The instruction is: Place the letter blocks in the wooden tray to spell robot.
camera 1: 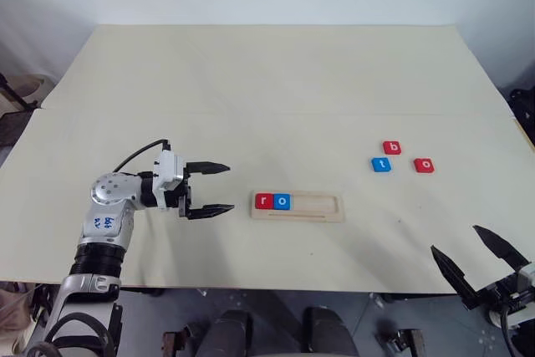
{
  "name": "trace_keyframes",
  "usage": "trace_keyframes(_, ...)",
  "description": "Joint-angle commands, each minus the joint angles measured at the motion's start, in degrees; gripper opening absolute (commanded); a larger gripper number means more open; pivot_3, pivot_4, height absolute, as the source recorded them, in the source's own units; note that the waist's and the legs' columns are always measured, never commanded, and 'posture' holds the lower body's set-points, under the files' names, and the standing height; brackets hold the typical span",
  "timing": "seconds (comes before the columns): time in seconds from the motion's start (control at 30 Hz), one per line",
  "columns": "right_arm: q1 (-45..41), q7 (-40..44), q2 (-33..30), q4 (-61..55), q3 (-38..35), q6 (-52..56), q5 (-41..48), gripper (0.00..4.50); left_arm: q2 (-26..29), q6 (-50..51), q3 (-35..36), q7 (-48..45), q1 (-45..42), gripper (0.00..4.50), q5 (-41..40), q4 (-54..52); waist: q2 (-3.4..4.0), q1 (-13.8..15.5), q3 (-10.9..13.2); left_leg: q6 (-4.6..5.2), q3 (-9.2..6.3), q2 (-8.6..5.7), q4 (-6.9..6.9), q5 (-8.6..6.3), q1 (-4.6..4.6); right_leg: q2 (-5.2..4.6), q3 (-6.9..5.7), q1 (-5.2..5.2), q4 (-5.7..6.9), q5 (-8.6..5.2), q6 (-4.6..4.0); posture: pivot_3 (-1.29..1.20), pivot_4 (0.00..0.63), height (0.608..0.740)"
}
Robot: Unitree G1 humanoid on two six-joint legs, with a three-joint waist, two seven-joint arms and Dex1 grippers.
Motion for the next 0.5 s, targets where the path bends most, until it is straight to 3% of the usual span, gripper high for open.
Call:
trace_keyframes(0.03,1.04,-2.19,1.63,1.31,-2.24,-4.3,-1.34,4.5,-0.45,2.22,0.84,1.89,1.42,4.46,-2.26,-5.86,0.03,-0.15,-0.02,0.0,0.01,0.0,-0.01,0.0,0.01,0.0,0.01,0.0,0.01,0.0,0.0,0.0,0.15,0.74)
trace_keyframes(0.5,-6.54,-5.15,-4.17,-4.63,3.61,4.24,0.87,4.5,-1.32,3.43,0.02,3.03,1.78,4.46,-1.97,-7.31,0.07,-0.52,-0.04,-0.01,0.05,0.01,-0.02,0.0,0.03,0.02,0.03,-0.02,0.02,-0.01,-0.01,0.0,0.15,0.74)
